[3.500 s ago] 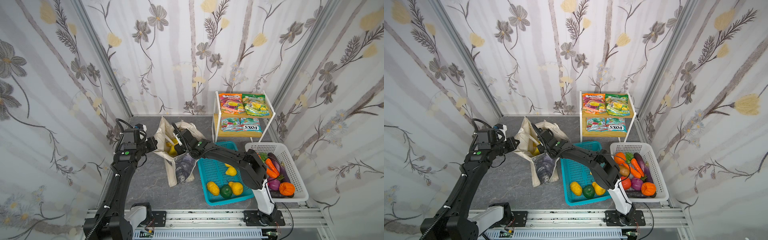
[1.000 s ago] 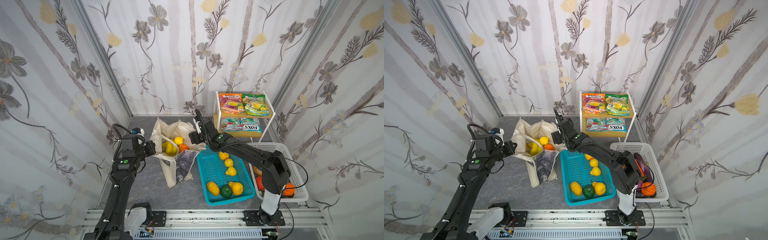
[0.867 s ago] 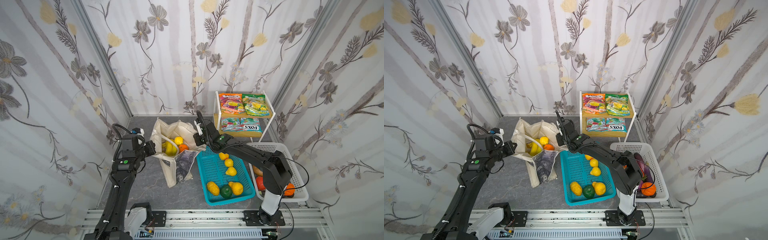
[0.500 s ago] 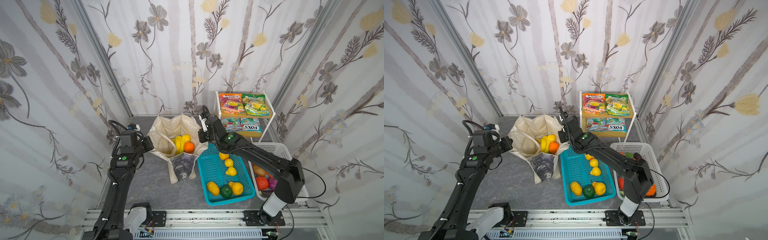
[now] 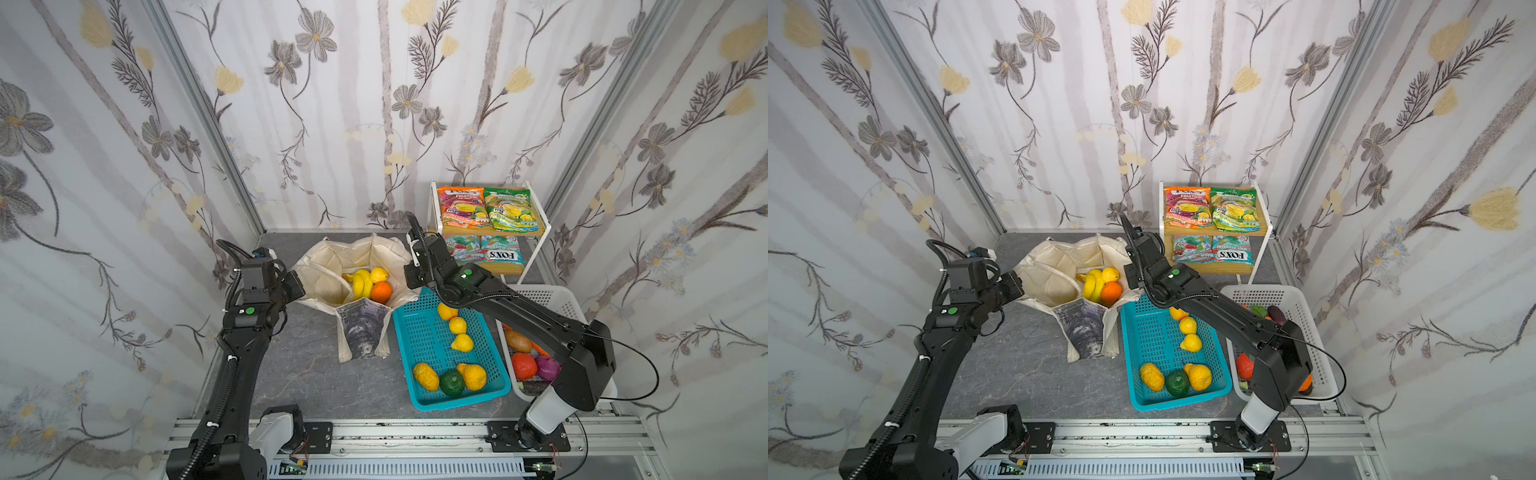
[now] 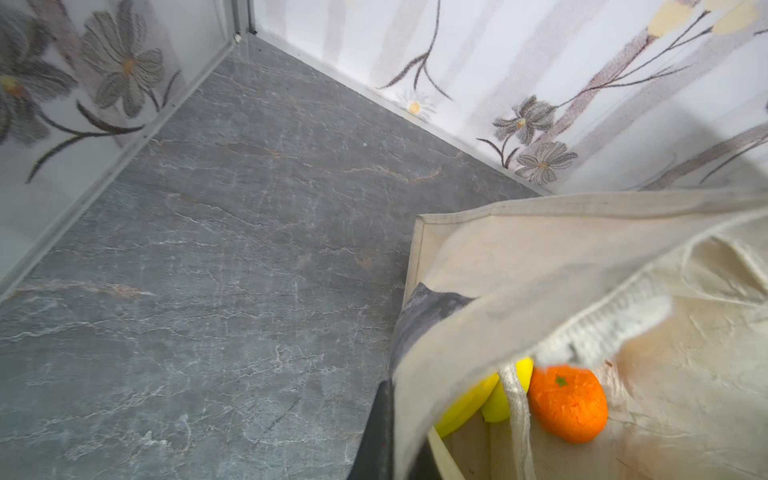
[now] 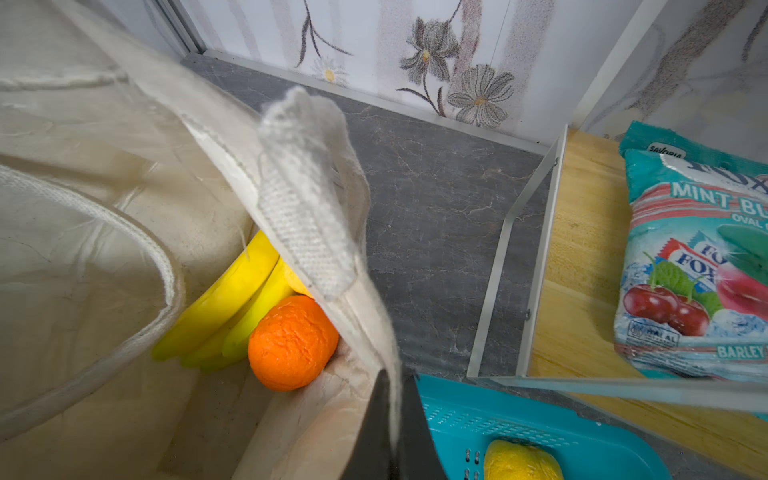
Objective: Place the food into the grocery bag and tie it
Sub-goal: 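Move the right gripper away from the bag toward the candy shelf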
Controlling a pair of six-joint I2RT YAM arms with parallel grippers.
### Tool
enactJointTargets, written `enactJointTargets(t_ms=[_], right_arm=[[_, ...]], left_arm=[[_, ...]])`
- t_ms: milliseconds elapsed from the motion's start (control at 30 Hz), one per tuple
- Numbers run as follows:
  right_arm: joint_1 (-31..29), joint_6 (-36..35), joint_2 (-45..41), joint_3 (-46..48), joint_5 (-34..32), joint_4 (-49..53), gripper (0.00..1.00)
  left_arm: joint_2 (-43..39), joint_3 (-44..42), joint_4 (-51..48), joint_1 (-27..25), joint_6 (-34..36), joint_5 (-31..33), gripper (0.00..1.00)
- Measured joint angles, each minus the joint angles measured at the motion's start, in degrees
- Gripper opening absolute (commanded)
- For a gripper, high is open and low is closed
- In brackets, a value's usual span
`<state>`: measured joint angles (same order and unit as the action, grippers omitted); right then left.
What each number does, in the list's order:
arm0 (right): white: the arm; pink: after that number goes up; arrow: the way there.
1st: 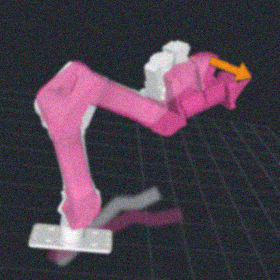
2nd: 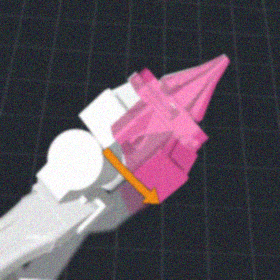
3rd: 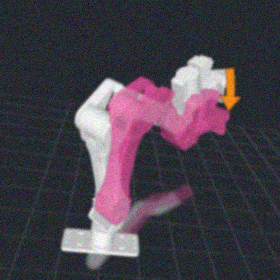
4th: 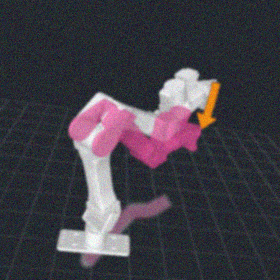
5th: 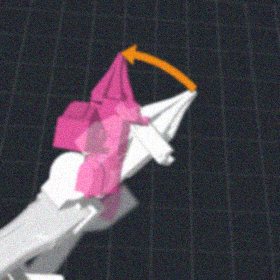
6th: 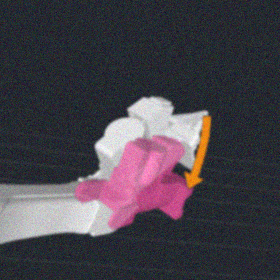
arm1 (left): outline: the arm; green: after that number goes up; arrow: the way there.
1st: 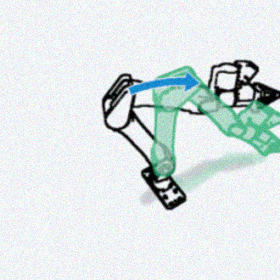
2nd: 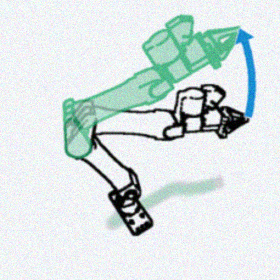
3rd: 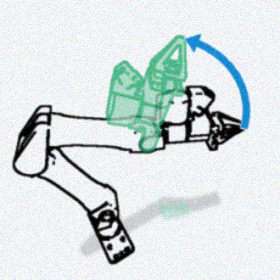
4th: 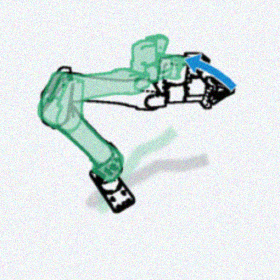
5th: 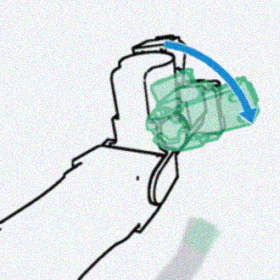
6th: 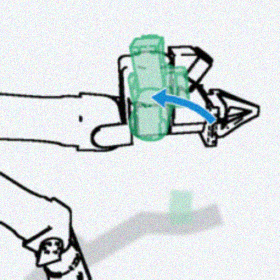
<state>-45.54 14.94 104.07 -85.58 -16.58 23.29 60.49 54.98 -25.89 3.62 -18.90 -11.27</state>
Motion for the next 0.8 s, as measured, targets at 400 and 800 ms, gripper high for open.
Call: enactJointTargets(t_ms=[400,800], right_arm=[[-0.35,1.29,-4.76,-2.73,4.92,-0.76,0.92],[11.93,5.25,-21.24,-5.84,8.22,-8.15,1.0]], left_arm=[[1.75,-0.72,3.72,-0.63,-2.12,-7.06,0.0],[1.66,-1.95,6.95,-0.79,-2.25,-9.97,0.0]])
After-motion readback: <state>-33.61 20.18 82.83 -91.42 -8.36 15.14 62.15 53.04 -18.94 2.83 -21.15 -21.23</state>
